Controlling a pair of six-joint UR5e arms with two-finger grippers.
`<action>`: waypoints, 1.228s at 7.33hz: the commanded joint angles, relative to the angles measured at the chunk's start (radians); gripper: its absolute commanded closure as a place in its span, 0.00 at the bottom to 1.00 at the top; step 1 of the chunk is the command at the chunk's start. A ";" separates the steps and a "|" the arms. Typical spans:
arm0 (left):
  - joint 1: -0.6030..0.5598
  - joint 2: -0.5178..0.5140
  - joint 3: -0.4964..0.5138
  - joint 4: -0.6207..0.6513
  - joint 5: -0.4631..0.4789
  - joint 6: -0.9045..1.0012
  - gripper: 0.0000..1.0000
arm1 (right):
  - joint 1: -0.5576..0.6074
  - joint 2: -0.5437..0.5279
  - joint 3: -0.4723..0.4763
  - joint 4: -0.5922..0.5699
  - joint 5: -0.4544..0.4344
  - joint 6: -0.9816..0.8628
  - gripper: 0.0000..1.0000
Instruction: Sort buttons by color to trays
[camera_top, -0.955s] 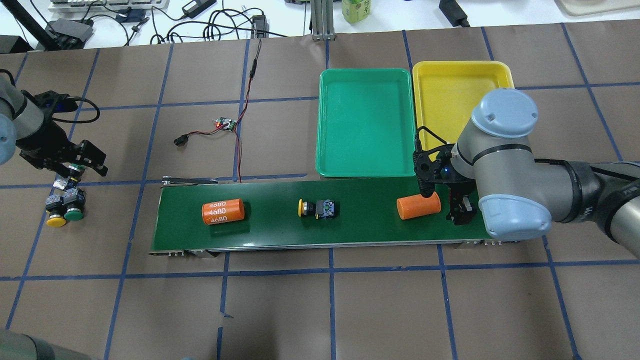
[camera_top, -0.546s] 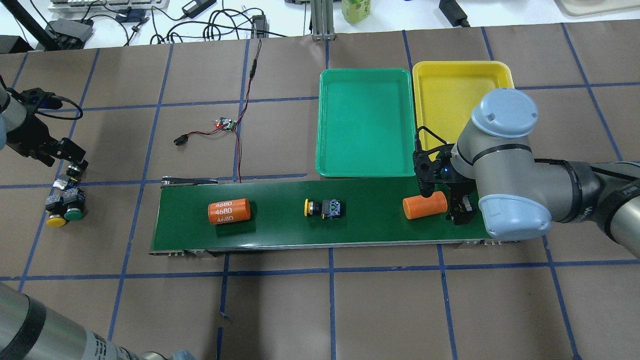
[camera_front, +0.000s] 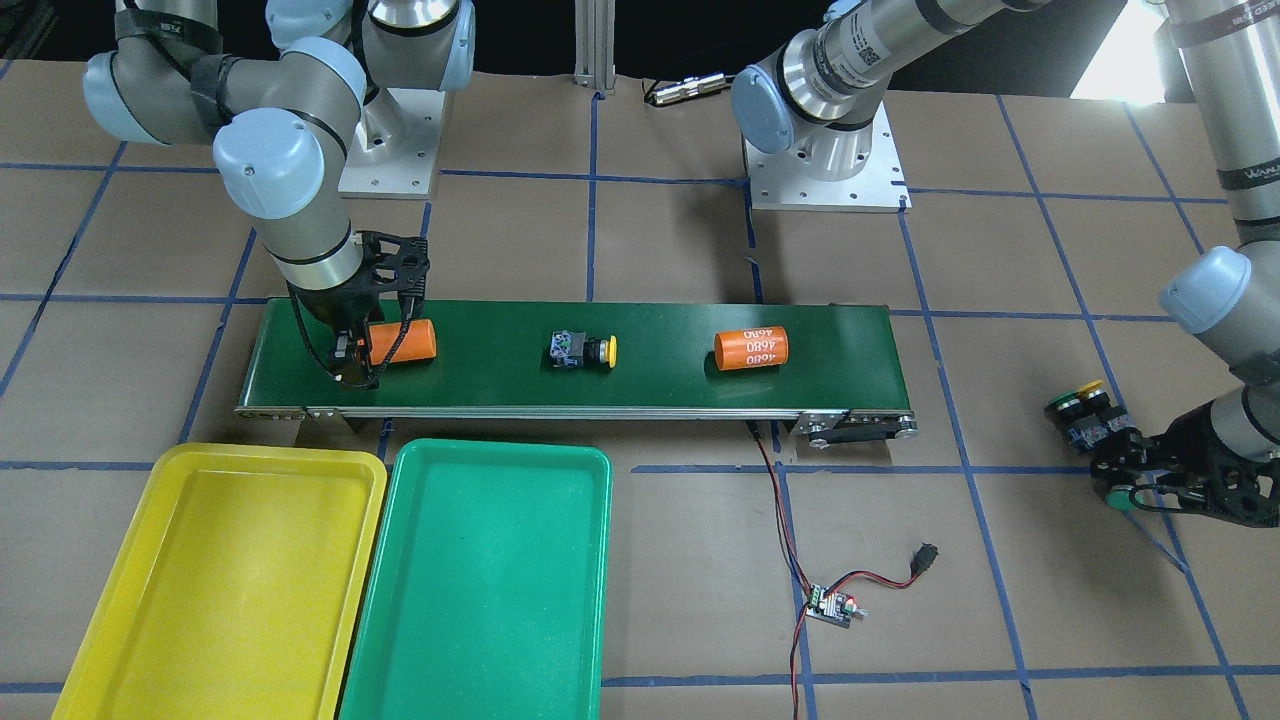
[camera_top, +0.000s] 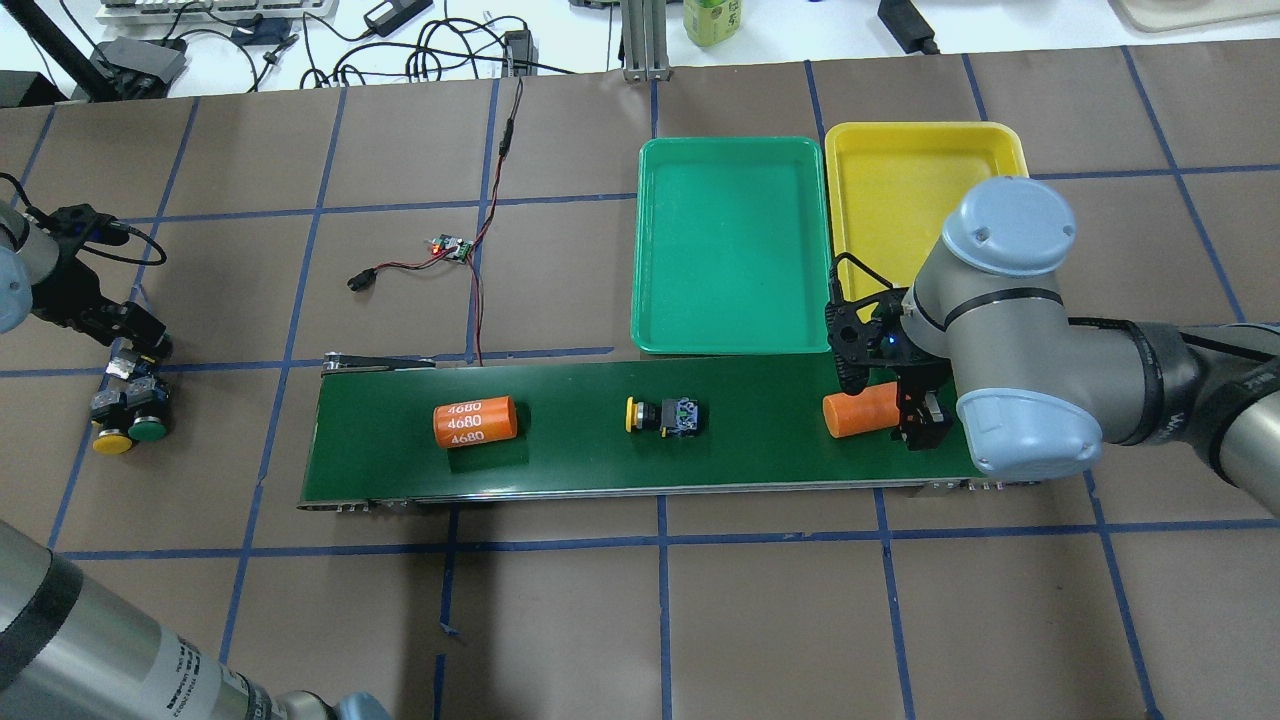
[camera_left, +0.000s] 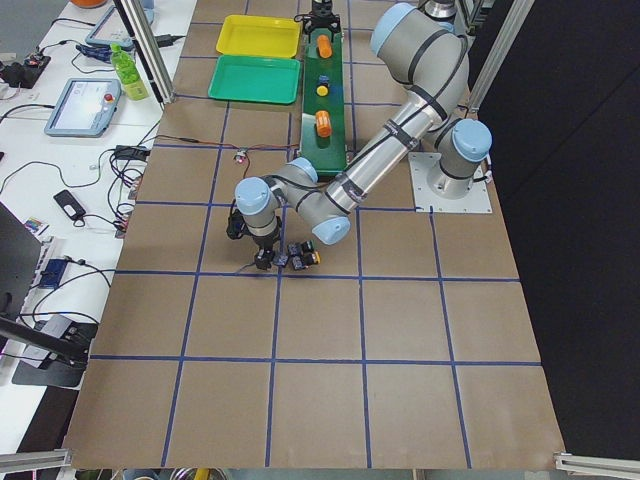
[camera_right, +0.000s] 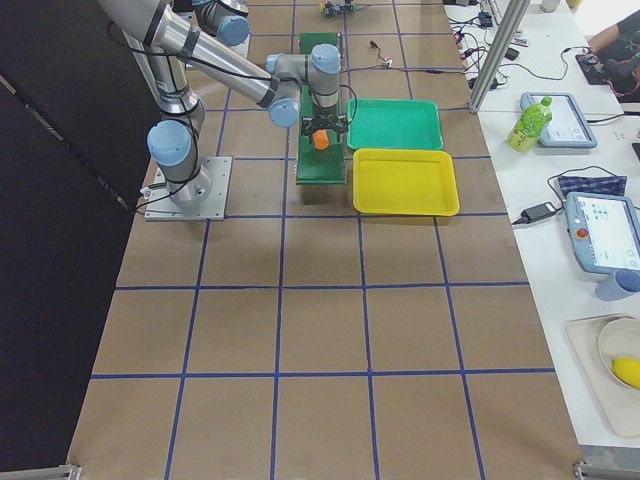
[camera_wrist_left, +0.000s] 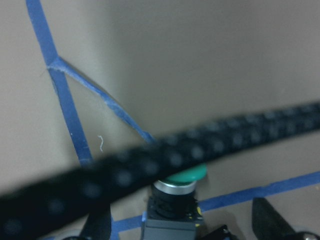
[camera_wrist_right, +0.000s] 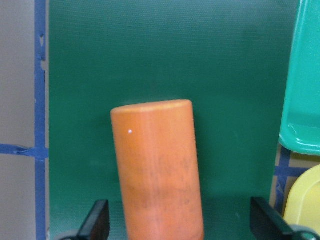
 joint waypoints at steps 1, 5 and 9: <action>0.001 -0.007 -0.007 0.003 0.003 0.006 0.54 | 0.000 0.001 0.000 0.000 0.000 0.000 0.00; -0.020 0.040 0.007 -0.012 0.010 -0.042 0.85 | 0.002 0.000 0.003 0.000 0.002 0.000 0.00; -0.184 0.301 -0.161 -0.164 -0.064 -0.307 0.85 | 0.003 -0.006 0.005 0.002 0.002 0.002 0.00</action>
